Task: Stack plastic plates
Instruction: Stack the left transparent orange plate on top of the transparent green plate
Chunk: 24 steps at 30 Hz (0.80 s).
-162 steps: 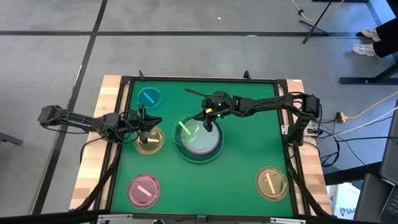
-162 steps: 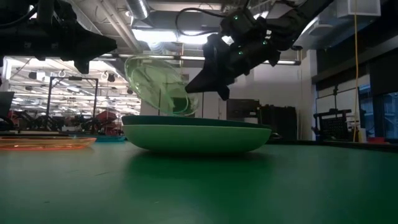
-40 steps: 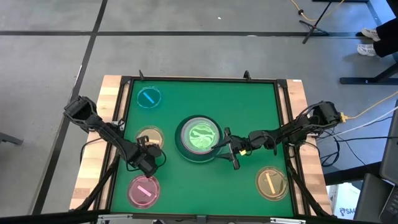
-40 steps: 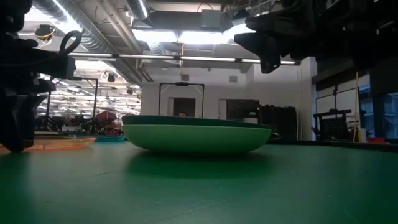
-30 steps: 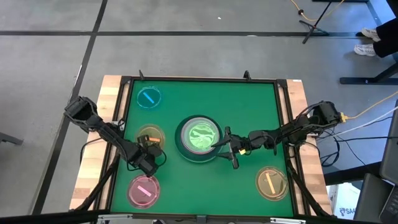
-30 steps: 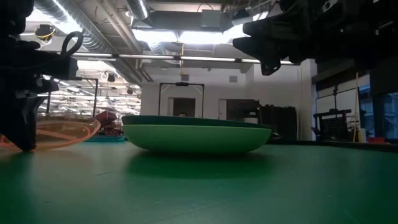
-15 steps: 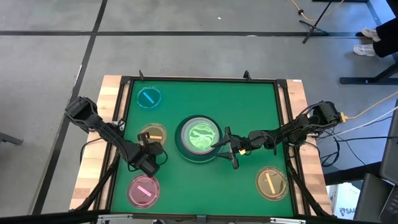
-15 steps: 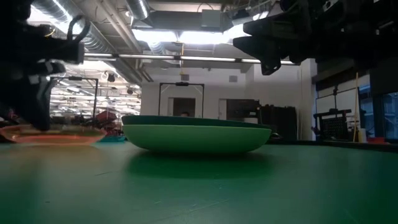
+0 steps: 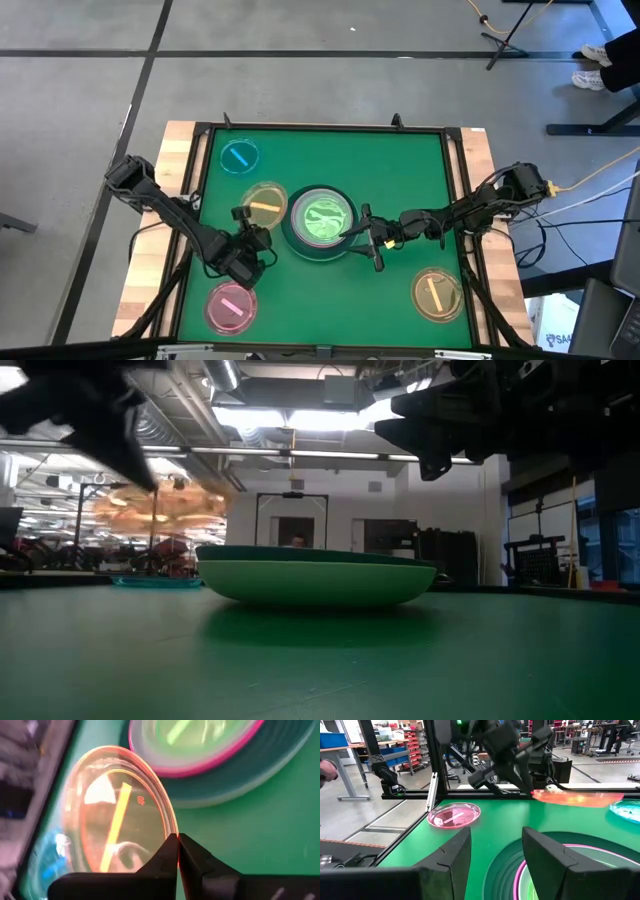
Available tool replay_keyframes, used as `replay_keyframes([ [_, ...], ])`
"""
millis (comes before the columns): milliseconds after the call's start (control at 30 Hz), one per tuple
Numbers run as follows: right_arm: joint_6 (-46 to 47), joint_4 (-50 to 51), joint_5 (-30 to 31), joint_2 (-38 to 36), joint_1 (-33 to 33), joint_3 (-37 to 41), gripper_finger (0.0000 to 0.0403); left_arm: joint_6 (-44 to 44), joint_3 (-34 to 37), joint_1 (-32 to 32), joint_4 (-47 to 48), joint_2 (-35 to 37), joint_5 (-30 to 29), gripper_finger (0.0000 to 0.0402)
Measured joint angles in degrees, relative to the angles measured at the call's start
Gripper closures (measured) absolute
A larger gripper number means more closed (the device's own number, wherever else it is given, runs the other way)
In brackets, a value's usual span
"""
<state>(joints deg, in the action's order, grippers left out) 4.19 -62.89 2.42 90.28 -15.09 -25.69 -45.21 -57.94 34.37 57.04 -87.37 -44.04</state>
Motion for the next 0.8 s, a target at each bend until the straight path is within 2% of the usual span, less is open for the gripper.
replay_keyframes([
  [100, 0.01, -0.05, 0.0, 0.0, 0.11, 0.0, 0.0233, 7.07, -1.58, -1.14, -3.59, 0.0, -2.52, 0.0401],
  [200, 0.02, -0.01, 0.0, 0.0, 0.11, 0.0, 0.0233, 16.31, -1.79, -3.17, -11.15, 0.01, -1.73, 0.0401],
  [533, 0.02, 0.08, 0.0, 0.0, 0.11, 0.0, 0.0233, 38.92, 2.33, -12.03, -38.49, -0.07, 9.71, 0.0401],
  [667, -0.1, -0.26, -1.21, 0.0, 0.04, 0.0, 0.0233, 44.17, 4.31, -15.61, -46.73, -2.53, 15.36, 0.0401],
  [800, -1.15, -0.88, -3.45, -0.61, 0.0, 0.0, 0.0233, 46.22, 4.36, -17.92, -50.45, -6.09, 16.98, 0.0401],
])
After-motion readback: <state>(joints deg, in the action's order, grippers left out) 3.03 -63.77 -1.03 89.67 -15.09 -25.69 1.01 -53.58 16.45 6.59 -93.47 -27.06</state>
